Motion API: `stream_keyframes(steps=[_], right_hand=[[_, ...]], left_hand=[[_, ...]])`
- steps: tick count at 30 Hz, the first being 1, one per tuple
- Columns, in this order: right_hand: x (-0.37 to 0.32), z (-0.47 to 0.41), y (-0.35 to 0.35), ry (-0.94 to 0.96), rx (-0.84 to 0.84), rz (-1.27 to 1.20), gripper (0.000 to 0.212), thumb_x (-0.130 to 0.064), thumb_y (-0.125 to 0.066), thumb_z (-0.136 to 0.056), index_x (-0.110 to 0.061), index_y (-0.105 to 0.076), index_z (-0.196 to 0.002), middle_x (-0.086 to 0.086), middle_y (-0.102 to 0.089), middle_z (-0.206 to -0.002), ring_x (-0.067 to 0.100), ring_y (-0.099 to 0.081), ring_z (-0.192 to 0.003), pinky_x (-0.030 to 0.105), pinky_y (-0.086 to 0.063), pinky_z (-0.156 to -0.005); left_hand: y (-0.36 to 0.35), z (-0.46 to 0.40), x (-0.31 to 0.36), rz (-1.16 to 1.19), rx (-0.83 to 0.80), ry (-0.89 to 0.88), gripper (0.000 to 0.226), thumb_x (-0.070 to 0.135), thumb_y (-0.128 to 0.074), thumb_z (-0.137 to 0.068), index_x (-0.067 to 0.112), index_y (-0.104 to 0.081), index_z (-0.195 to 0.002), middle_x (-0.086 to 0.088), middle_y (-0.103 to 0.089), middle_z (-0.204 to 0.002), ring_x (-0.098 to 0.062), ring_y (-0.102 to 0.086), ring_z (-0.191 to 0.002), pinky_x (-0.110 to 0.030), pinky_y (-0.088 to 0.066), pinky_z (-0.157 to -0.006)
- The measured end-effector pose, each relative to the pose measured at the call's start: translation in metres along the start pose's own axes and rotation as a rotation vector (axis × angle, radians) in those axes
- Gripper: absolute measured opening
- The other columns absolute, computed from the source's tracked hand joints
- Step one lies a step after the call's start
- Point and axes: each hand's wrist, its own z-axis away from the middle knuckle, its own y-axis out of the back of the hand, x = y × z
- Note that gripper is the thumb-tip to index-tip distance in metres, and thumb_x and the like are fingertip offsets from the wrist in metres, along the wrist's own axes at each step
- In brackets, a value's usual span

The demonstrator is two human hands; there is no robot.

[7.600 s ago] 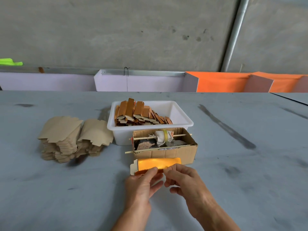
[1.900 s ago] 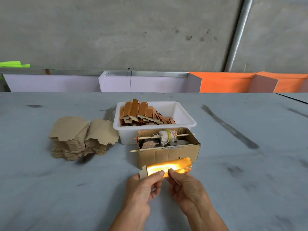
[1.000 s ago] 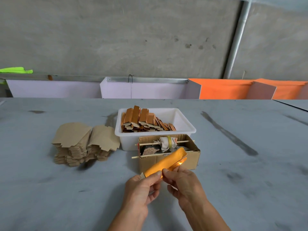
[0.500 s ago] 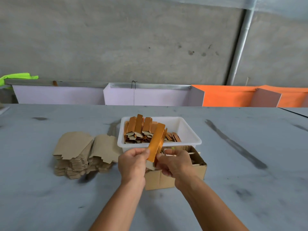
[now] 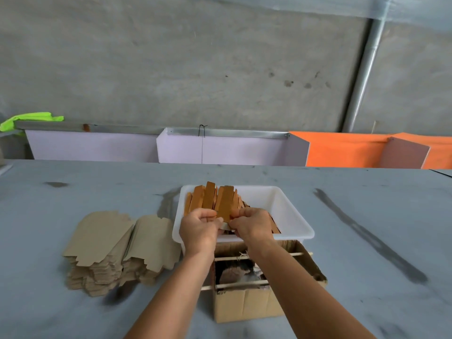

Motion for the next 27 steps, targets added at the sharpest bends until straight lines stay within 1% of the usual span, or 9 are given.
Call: stream_keyframes(steps=[4,7,11,15,18,22,23,25,27], right_hand=[[-0.005,-0.025,-0.008,0.031,-0.037,0.063,0.027,0.005,-0.061,-0.082,-0.019,-0.067,-0.072,-0.003,-0.068,-0.077,0.010,-0.060,-0.069,0.018,-0.046,-0.055],[-0.008,-0.043,-0.015,0.067,-0.034,0.114,0.026,0.005,-0.059,-0.083,-0.018,-0.072,-0.080,-0.001,-0.070,-0.081,0.009,-0.061,-0.065,0.017,-0.046,-0.050],[-0.006,-0.065,-0.023,0.089,-0.019,0.226,0.016,-0.002,-0.061,-0.087,-0.014,-0.072,-0.086,0.002,-0.070,-0.085,0.011,-0.066,-0.065,0.018,-0.051,-0.050],[0.001,-0.078,-0.030,0.171,0.025,0.447,0.012,-0.002,-0.060,-0.086,-0.010,-0.069,-0.083,-0.001,-0.064,-0.076,0.006,-0.056,-0.059,0.013,-0.041,-0.046],[0.007,-0.078,-0.037,0.235,0.046,0.627,0.016,-0.003,-0.058,-0.086,-0.009,-0.072,-0.090,0.004,-0.069,-0.087,0.014,-0.061,-0.071,0.019,-0.047,-0.054],[0.008,-0.070,-0.038,0.300,-0.011,0.768,0.019,-0.006,-0.055,-0.089,-0.012,-0.073,-0.093,0.002,-0.064,-0.080,0.014,-0.058,-0.068,0.017,-0.043,-0.050],[0.007,-0.066,-0.038,0.319,-0.008,0.778,0.019,-0.006,-0.055,-0.090,-0.012,-0.072,-0.095,0.002,-0.065,-0.083,0.014,-0.058,-0.072,0.019,-0.044,-0.053],[0.005,-0.055,-0.039,0.377,0.018,0.803,0.021,-0.007,-0.052,-0.091,-0.012,-0.071,-0.097,0.005,-0.067,-0.094,0.019,-0.059,-0.090,0.027,-0.051,-0.071],[0.004,-0.040,-0.040,0.458,0.039,0.772,0.020,-0.009,-0.053,-0.092,-0.012,-0.072,-0.097,0.005,-0.068,-0.098,0.022,-0.056,-0.101,0.030,-0.048,-0.084]], left_hand=[[-0.008,-0.021,-0.002,-0.103,0.013,-0.073,0.023,-0.004,-0.071,-0.076,0.017,-0.063,-0.073,-0.005,-0.068,-0.079,-0.019,-0.067,-0.073,-0.035,-0.058,-0.074],[-0.011,-0.036,-0.005,-0.215,0.006,-0.137,0.023,-0.005,-0.065,-0.080,0.015,-0.070,-0.089,-0.004,-0.070,-0.090,-0.019,-0.065,-0.086,-0.035,-0.055,-0.083],[-0.013,-0.047,-0.009,-0.310,-0.027,-0.192,0.030,-0.006,-0.056,-0.085,0.011,-0.069,-0.107,-0.004,-0.068,-0.102,-0.013,-0.062,-0.089,-0.024,-0.051,-0.081],[-0.012,-0.049,-0.012,-0.456,-0.077,-0.232,0.036,-0.004,-0.049,-0.089,0.013,-0.066,-0.116,-0.003,-0.066,-0.113,-0.017,-0.060,-0.105,-0.033,-0.050,-0.094],[-0.011,-0.048,-0.011,-0.533,-0.116,-0.264,0.041,-0.007,-0.045,-0.089,0.011,-0.063,-0.121,-0.006,-0.062,-0.122,-0.020,-0.056,-0.114,-0.033,-0.047,-0.099],[-0.005,-0.039,-0.006,-0.571,-0.126,-0.313,0.044,-0.009,-0.043,-0.089,0.011,-0.062,-0.122,-0.005,-0.062,-0.123,-0.020,-0.054,-0.116,-0.022,-0.042,-0.091],[-0.002,-0.037,-0.005,-0.576,-0.112,-0.321,0.045,-0.009,-0.042,-0.088,0.012,-0.061,-0.123,-0.005,-0.061,-0.125,-0.020,-0.053,-0.118,-0.024,-0.043,-0.093],[0.005,-0.030,-0.005,-0.573,-0.082,-0.344,0.048,-0.010,-0.041,-0.087,0.014,-0.060,-0.125,-0.004,-0.060,-0.127,-0.019,-0.053,-0.119,-0.026,-0.044,-0.096],[0.013,-0.021,-0.005,-0.544,-0.045,-0.385,0.048,-0.012,-0.041,-0.085,0.012,-0.063,-0.121,-0.004,-0.063,-0.121,-0.018,-0.056,-0.113,-0.020,-0.043,-0.090]])
